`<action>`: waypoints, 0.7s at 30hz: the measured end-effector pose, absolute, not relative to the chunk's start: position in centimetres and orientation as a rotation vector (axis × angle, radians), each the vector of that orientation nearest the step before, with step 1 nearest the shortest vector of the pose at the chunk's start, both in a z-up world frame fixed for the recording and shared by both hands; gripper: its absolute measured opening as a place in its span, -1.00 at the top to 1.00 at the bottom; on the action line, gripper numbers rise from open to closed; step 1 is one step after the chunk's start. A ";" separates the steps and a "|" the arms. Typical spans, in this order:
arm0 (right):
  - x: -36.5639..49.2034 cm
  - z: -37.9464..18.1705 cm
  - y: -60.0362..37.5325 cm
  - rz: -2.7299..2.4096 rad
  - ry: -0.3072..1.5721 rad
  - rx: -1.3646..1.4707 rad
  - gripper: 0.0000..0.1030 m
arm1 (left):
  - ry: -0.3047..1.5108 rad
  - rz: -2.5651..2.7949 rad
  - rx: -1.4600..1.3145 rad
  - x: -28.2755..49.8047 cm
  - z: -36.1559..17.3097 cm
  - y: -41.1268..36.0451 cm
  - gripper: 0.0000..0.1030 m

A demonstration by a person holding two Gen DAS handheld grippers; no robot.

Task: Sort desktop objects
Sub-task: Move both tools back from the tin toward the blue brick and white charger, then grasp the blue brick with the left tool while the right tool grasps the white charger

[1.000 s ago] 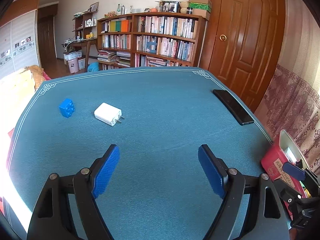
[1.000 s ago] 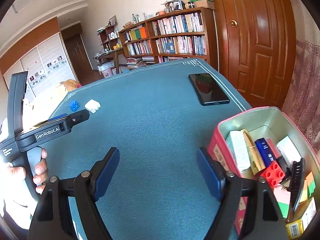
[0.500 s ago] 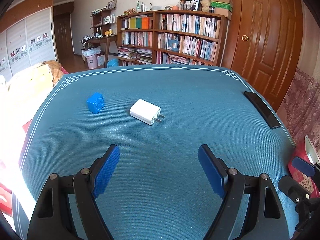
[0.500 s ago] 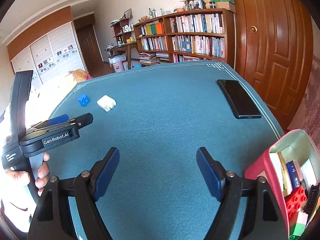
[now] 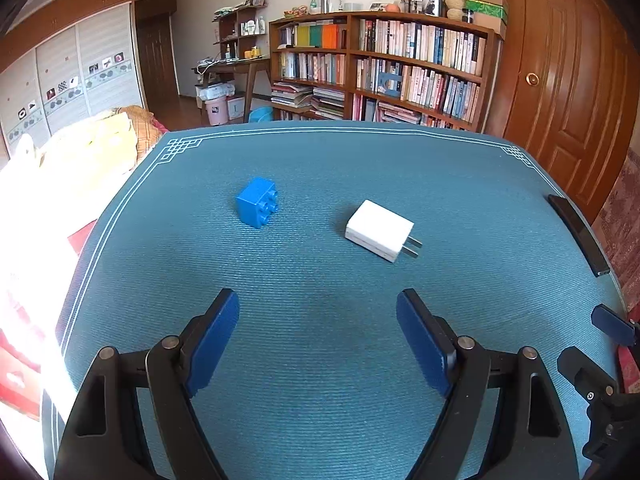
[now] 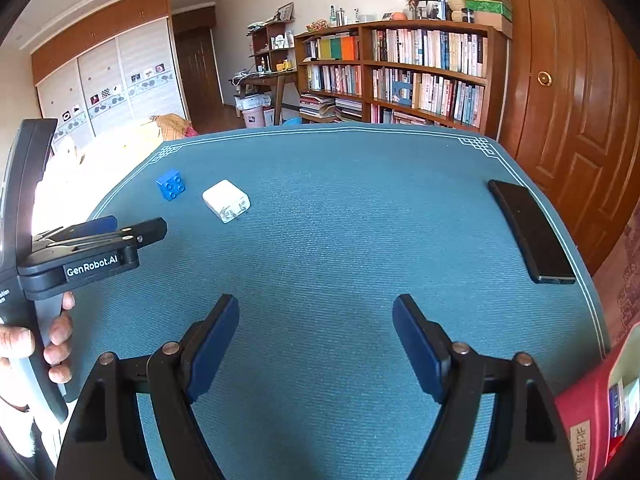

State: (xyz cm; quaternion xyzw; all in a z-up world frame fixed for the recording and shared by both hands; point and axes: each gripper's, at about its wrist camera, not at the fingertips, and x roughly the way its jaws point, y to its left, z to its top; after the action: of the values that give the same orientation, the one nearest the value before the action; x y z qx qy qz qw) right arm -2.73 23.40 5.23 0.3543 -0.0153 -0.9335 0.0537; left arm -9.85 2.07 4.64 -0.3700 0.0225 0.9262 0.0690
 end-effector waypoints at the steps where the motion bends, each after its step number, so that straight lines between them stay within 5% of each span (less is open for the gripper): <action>1: -3.1 5.0 23.2 -2.829 -0.044 1.082 -0.60 | 0.055 2.798 -1.127 -10.3 4.5 1.5 -0.62; 21: -8.5 2.7 19.7 -2.746 -0.027 1.089 -0.60 | 0.054 2.884 -1.173 -18.8 2.6 -1.2 -0.62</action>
State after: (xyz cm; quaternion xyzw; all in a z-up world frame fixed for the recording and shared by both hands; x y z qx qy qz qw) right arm -8.47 19.70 2.68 0.3669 -0.0092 -0.9255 0.0935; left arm -18.79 -1.20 2.64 -0.3767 0.0173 0.9261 0.0137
